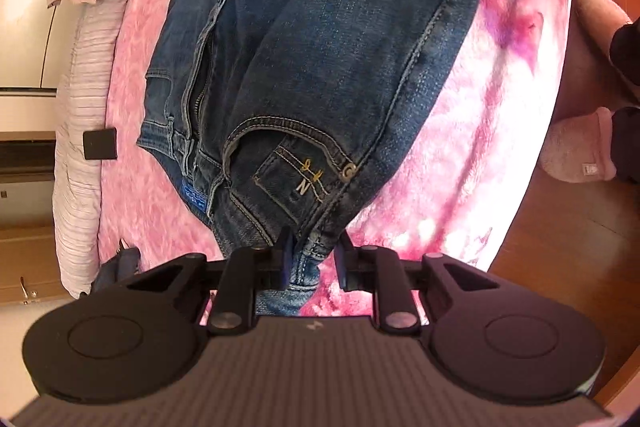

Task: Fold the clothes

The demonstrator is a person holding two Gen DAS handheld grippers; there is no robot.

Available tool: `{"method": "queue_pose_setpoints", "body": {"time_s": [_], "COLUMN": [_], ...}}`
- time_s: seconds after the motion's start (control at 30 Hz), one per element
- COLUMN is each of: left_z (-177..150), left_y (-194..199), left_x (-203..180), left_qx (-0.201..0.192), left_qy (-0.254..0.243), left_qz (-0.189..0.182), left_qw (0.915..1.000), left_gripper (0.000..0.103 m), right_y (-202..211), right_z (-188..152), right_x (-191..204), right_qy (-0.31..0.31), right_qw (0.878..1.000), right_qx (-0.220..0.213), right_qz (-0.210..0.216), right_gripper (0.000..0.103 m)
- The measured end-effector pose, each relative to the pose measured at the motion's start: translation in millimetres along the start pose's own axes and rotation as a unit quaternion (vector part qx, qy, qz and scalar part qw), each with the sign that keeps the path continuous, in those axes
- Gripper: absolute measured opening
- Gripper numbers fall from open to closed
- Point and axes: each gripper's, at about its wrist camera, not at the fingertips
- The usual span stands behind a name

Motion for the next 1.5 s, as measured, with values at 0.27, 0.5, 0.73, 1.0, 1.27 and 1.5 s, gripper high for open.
{"method": "queue_pose_setpoints", "body": {"time_s": [0.27, 0.5, 0.73, 1.0, 1.27, 1.5], "left_z": [11.8, 22.2, 34.4, 42.3, 57.7, 89.3], "left_y": [6.4, 39.6, 54.9, 23.9, -62.4, -155.0], "left_x": [11.8, 64.8, 159.9, 261.0, 351.1, 371.8], "left_qx": [0.029, 0.027, 0.028, 0.015, -0.005, 0.003], "left_qy": [0.014, 0.021, 0.056, 0.078, 0.104, 0.092], "left_qz": [-0.002, 0.0, -0.062, -0.187, -0.262, -0.287], "left_qw": [0.9995, 0.9994, 0.9961, 0.9791, 0.9595, 0.9534], "left_gripper": [0.017, 0.016, 0.016, 0.016, 0.015, 0.013], "right_y": [-17.5, 17.1, 52.5, 38.9, -16.5, -88.8], "right_z": [-22.4, -27.3, -2.7, 36.0, 85.9, 135.4], "right_x": [-20.1, -70.0, -162.1, -257.8, -327.5, -346.7], "right_qy": [0.002, -0.023, -0.007, 0.058, 0.068, 0.081], "right_qw": [1.0, 0.999, 0.998, 0.996, 0.996, 0.99], "right_qx": [-0.009, -0.029, -0.056, -0.05, 0.001, 0.04], "right_qz": [-0.016, -0.002, 0.015, 0.036, 0.058, 0.111], "right_gripper": [0.038, 0.003, 0.003, 0.002, 0.002, 0.003]}}
Point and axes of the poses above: each gripper's, at about its wrist camera, not at the fingertips, and y roughly against the way its jaws point, x to its left, z to its top, and after that the axes turned 3 degrees about z, right-handed
